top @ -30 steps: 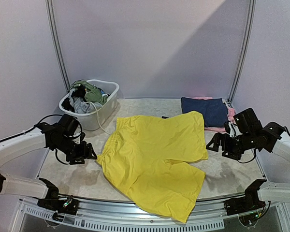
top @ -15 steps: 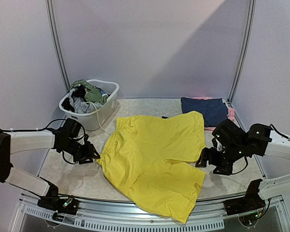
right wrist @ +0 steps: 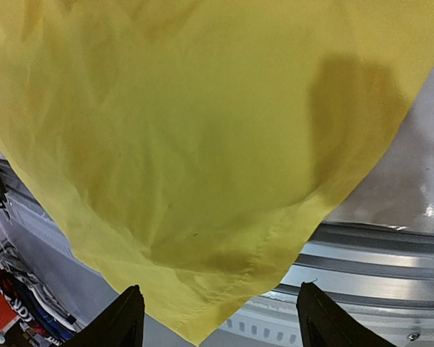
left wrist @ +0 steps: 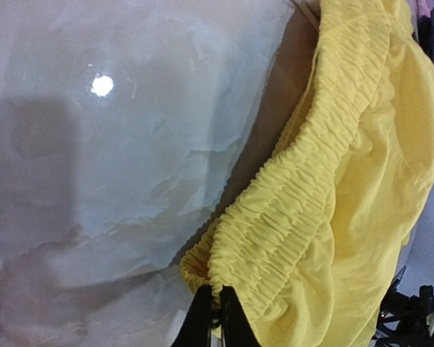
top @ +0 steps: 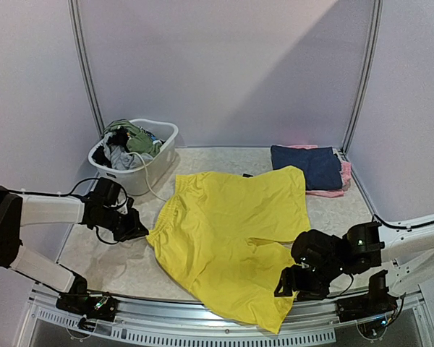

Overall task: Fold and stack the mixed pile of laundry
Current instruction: Pick up the flattened shorts from the center of the board.

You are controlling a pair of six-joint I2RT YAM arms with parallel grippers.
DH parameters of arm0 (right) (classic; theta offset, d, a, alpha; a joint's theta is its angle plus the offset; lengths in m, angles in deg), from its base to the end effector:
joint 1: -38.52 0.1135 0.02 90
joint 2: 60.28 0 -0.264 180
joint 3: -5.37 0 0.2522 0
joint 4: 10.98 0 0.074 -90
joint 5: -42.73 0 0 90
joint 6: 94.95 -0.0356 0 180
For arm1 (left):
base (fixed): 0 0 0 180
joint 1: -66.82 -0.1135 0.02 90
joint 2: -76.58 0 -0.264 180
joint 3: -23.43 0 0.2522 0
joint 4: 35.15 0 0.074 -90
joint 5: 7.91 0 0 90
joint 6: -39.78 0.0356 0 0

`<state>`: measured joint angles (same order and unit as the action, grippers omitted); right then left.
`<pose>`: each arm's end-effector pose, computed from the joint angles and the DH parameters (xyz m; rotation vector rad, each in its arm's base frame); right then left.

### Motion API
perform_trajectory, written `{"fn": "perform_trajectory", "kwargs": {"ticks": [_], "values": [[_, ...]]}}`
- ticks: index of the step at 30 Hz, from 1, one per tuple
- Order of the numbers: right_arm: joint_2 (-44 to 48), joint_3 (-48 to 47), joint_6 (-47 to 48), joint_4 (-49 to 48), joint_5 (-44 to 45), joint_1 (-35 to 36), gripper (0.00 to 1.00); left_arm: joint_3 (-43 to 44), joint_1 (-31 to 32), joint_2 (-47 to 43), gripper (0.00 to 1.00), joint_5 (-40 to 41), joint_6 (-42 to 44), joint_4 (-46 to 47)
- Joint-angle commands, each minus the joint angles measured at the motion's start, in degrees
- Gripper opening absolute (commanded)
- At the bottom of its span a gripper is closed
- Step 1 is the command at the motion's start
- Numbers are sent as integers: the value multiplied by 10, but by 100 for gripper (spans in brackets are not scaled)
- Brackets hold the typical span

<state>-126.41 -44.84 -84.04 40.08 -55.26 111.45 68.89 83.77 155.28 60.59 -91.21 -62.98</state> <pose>0.0535 0.1911 0.1852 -0.1200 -3.0339 -0.6512 0.2172 -0.0798 0.1404 -0.4439 2.7359 -0.8057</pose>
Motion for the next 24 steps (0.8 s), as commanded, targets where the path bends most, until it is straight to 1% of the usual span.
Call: {"fn": "perform_trajectory", "kwargs": {"ticks": [1, 5, 9, 11, 14, 17, 21, 24], "values": [[-26, 18, -59, -92, -9, 53, 72, -12, -5, -18, 0, 12, -4, 11], [-39, 32, -90, -122, 0, 98, 68, -14, -4, -20, 0, 19, -2, 5], [-46, 45, -122, -172, 12, 143, 69, -15, -5, -18, 0, 20, -3, 2], [-57, 45, -131, -179, 13, 162, 69, -12, -5, -17, 0, 20, -2, -1], [-75, 44, -146, -190, 18, 185, 70, -10, -5, -17, 0, 20, 3, -6], [-95, 41, -151, -206, 30, 193, 68, -11, -4, -18, 0, 21, 4, -8], [-113, 30, -152, -196, 52, 193, 60, -13, -5, -21, 0, 21, 4, -12], [-106, 28, -159, -174, 76, 194, 51, -13, -5, -26, 0, 22, 6, -17]]}}
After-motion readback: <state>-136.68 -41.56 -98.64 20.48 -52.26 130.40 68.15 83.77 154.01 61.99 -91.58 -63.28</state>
